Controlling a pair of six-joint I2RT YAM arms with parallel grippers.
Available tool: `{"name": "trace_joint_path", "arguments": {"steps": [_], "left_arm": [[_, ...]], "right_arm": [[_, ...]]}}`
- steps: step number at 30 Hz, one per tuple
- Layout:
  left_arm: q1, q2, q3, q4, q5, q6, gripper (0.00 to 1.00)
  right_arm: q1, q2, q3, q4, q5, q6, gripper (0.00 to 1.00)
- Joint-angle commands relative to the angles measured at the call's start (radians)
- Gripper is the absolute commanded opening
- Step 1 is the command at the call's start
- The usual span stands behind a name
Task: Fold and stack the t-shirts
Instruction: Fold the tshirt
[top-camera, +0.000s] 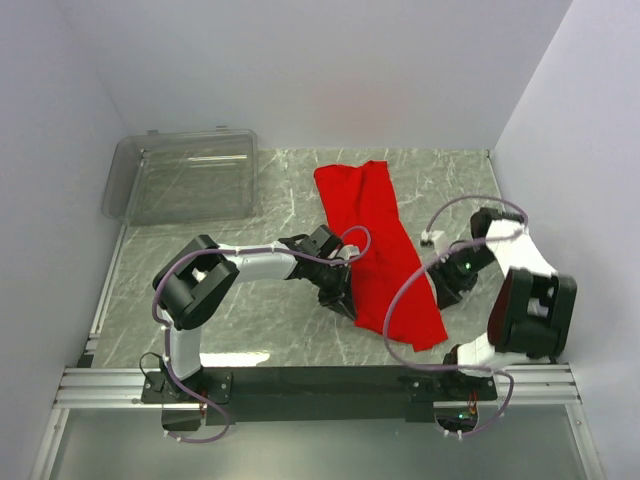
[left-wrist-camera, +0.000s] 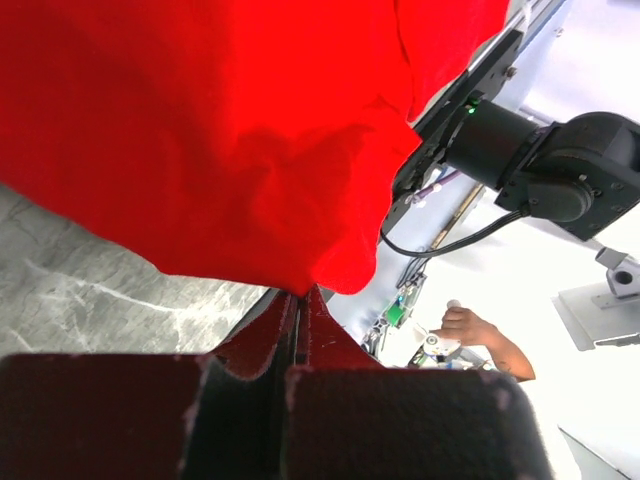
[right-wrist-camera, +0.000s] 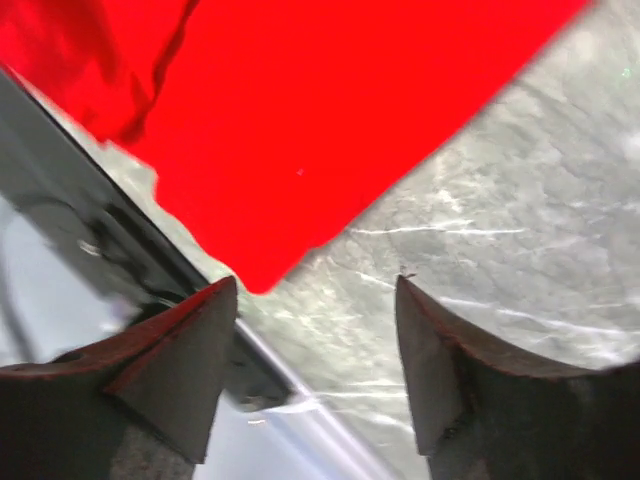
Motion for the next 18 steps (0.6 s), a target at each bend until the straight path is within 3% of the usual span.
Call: {"name": "trace_joint_path", "arguments": {"steps": [1,2,5,13,18], "left_arm": [[0.004,0.0,0.033,0.041,0.032,-0.015,0.01],[0.004,0.0,0.031,0.041,0.032,-0.014,0.01],[0.004,0.002,0.027,0.046,0.037,-0.014,0.01],[0.004,-0.015,-0.006,0.074,0.032,-0.028,0.01],[0.004,-0.027,-0.015,0.081,0.026,-0.034,0.01]], "right_arm": [[0.007,-0.187,-0.103,-0.049,0.008,-0.343,0.73],[0.007,-0.221,-0.131,-0.034,0.011,-0.456,0.8],[0.025,-0.311,-0.218,0.017,0.042,-0.557,0.87],[0.088,-0.358,-0.359,0.151,0.099,-0.663,0.86],[0.097,-0.426,-0.427,0.155,0.085,-0.845,0.86]]}}
